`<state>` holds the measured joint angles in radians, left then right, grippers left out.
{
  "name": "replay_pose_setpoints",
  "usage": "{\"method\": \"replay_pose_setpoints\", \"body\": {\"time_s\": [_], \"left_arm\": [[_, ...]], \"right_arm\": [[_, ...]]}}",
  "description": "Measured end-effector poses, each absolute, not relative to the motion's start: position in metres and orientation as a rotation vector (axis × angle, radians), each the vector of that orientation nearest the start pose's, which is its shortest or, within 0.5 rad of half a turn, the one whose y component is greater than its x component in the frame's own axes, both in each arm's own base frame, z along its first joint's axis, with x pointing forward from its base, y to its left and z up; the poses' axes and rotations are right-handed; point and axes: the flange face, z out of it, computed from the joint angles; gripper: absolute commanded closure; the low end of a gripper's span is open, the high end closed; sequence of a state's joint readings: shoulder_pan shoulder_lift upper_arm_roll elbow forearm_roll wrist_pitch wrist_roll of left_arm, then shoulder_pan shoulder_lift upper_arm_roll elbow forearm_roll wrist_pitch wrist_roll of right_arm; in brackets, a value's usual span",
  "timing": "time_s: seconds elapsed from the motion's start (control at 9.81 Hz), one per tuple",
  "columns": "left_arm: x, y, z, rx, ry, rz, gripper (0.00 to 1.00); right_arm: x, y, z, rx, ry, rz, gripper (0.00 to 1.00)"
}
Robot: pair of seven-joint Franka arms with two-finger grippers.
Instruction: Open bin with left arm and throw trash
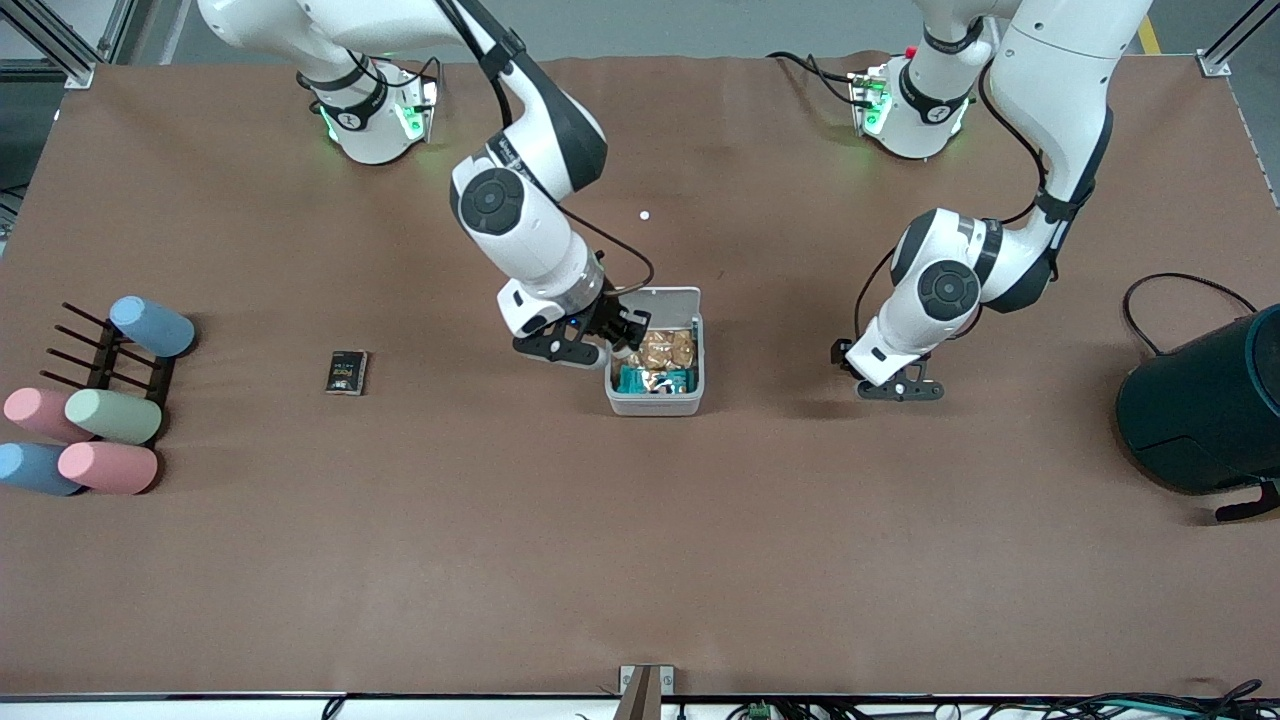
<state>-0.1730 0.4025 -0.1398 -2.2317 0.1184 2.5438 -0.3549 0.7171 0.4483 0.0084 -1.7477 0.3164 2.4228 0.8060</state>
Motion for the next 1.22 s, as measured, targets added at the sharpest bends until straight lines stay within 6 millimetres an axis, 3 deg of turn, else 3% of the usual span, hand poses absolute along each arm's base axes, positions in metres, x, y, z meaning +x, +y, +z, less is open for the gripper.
{"method": "replay_pose_setpoints", "body": {"time_s": [0.1,0.2,0.31,0.51,0.61,0.71,0.92,1.02,1.22], "left_arm": [[0.510,-0.169,0.183,-3.106,0.077,0.114,0.67],[0.509,-0.169,0.182,-3.105,0.077,0.117,0.81],[0.510,-0.169,0.182,-3.106,0.075,0.117,0.89],[0.510,-0.168,0.184,-3.106,0.072,0.113,0.90],[0.513,-0.168,0.189,-3.103,0.071,0.115,0.90],[0.519,-0.170,0.205,-3.088,0.072,0.139,0.90],[0.539,-0.189,0.272,-3.048,0.096,0.194,0.90],[0.549,-0.204,0.309,-3.043,0.094,0.188,0.91],[0.563,-0.250,0.367,-3.093,0.016,0.119,0.91]], "right_arm": [[0.508,0.453,0.332,-2.802,0.414,0.007,0.69],[0.507,0.454,0.323,-2.821,0.402,0.008,0.66],[0.504,0.457,0.315,-2.835,0.389,0.016,0.58],[0.501,0.460,0.311,-2.847,0.377,0.015,0.21],[0.503,0.459,0.310,-2.848,0.381,0.013,0.18],[0.504,0.457,0.310,-2.849,0.386,0.010,0.17],[0.512,0.448,0.312,-2.851,0.407,0.006,0.17],[0.522,0.437,0.315,-2.866,0.410,0.006,0.17],[0.548,0.392,0.328,-2.914,0.345,0.038,0.17]]}}
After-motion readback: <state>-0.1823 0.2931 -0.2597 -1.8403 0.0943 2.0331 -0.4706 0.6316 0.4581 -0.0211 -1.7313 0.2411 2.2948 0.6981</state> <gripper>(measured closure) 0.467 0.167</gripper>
